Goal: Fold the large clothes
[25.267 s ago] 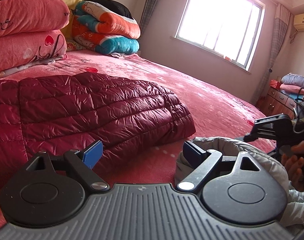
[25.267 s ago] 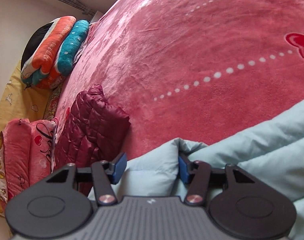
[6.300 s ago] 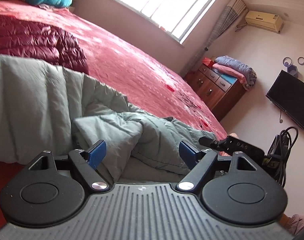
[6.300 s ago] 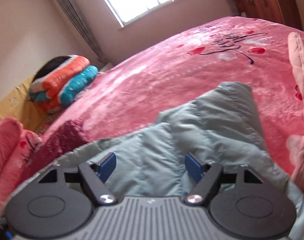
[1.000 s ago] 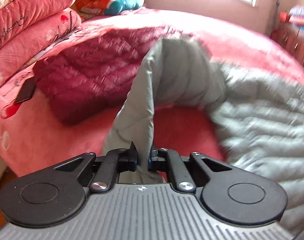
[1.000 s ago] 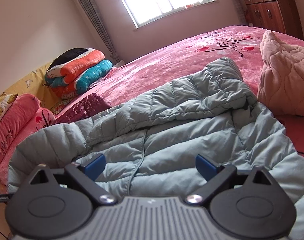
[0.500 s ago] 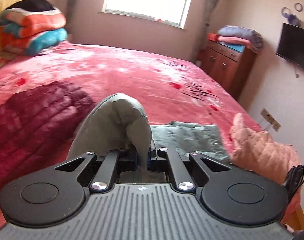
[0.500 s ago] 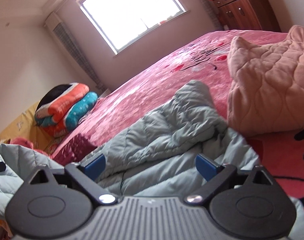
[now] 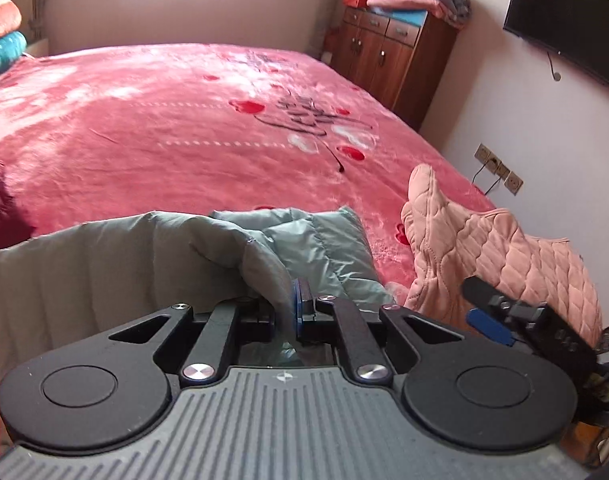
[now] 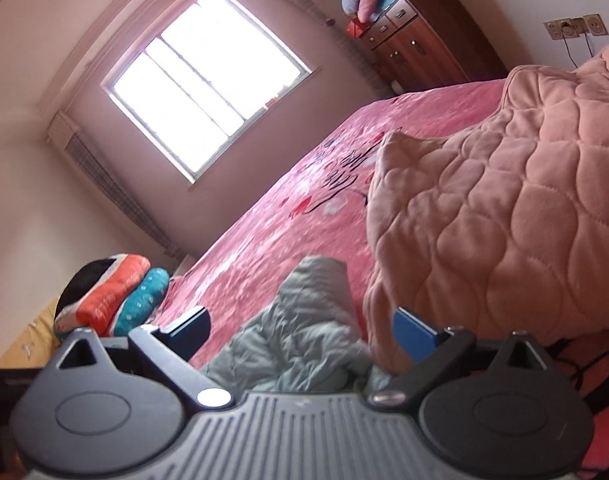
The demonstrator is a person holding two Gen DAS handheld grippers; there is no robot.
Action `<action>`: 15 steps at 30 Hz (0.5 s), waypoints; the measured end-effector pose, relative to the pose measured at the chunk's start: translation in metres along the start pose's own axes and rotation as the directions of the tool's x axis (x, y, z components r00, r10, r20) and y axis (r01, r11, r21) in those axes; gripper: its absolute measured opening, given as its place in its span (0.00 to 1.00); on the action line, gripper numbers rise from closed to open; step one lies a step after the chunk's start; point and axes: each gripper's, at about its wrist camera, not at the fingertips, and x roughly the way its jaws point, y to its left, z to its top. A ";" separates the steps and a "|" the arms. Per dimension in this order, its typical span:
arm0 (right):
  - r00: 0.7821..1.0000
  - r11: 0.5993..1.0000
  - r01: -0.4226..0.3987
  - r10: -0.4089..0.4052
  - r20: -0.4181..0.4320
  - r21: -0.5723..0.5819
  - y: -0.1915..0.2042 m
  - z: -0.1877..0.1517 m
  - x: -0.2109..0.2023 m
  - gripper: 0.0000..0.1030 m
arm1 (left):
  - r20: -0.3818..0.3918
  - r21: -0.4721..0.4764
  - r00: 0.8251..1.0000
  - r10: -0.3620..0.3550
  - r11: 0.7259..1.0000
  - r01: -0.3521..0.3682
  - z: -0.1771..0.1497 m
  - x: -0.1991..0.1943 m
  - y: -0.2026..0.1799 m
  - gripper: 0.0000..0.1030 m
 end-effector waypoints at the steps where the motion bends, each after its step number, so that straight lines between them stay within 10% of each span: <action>1: 1.000 1.000 0.002 -0.002 0.008 -0.002 -0.001 0.002 0.001 0.95 | -0.012 0.002 1.000 0.003 1.000 -0.003 0.001 0.010 -0.001 0.06; 9: 0.999 0.994 -0.010 0.015 0.042 -0.106 0.005 0.014 0.002 0.95 | -0.053 -0.010 0.998 0.035 0.999 -0.036 0.008 0.054 -0.003 0.12; 15: 0.999 0.981 -0.029 0.031 0.008 -0.193 0.014 0.009 0.009 0.95 | -0.022 -0.041 1.000 0.022 0.999 -0.023 0.015 0.064 -0.005 0.50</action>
